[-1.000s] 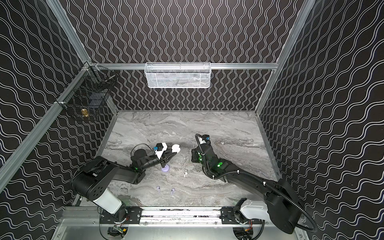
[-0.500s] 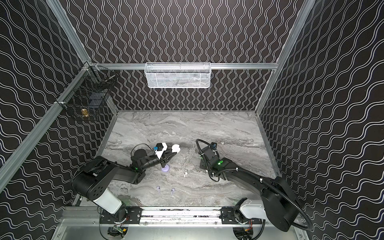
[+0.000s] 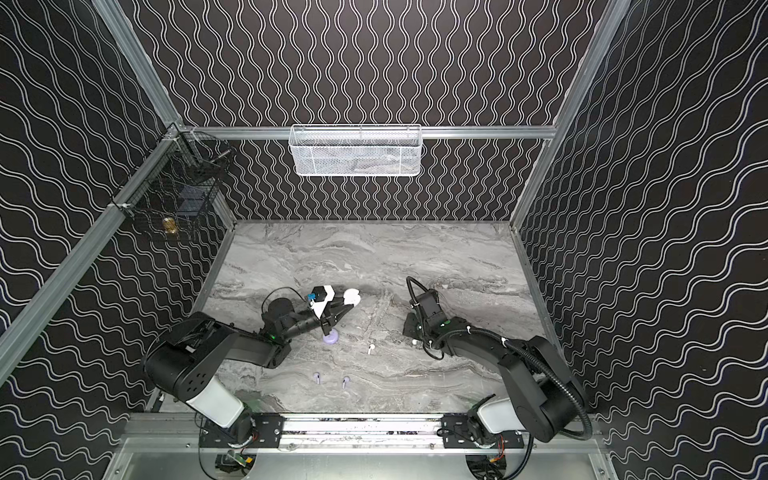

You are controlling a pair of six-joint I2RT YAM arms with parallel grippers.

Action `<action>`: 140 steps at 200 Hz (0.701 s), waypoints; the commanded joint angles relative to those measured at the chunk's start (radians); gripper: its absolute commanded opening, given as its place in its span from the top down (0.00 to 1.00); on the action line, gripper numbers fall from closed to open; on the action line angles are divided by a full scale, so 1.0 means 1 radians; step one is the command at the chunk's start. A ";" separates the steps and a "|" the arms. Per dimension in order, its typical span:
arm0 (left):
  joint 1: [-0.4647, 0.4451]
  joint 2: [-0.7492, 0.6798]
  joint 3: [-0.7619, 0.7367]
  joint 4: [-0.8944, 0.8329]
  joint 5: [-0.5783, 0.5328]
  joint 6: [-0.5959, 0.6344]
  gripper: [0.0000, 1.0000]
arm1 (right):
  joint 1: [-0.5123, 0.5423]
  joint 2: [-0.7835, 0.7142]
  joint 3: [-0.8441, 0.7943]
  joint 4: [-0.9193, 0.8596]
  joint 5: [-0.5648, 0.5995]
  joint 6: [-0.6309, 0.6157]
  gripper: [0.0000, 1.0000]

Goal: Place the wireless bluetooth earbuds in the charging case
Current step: 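Move the open right gripper above the remaining white earbud on the table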

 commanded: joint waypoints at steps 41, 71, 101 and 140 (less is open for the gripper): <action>0.001 0.016 0.008 0.042 0.029 0.012 0.80 | 0.000 -0.055 -0.064 0.019 -0.031 0.014 0.42; -0.001 0.030 -0.007 0.095 0.061 0.015 0.79 | 0.000 -0.092 -0.093 0.022 -0.050 0.026 0.42; -0.014 0.064 -0.039 0.210 0.094 0.036 0.80 | 0.000 -0.121 -0.120 0.033 -0.070 0.040 0.41; -0.047 0.076 -0.065 0.259 0.108 0.095 0.80 | 0.000 -0.160 -0.152 0.054 -0.100 0.057 0.41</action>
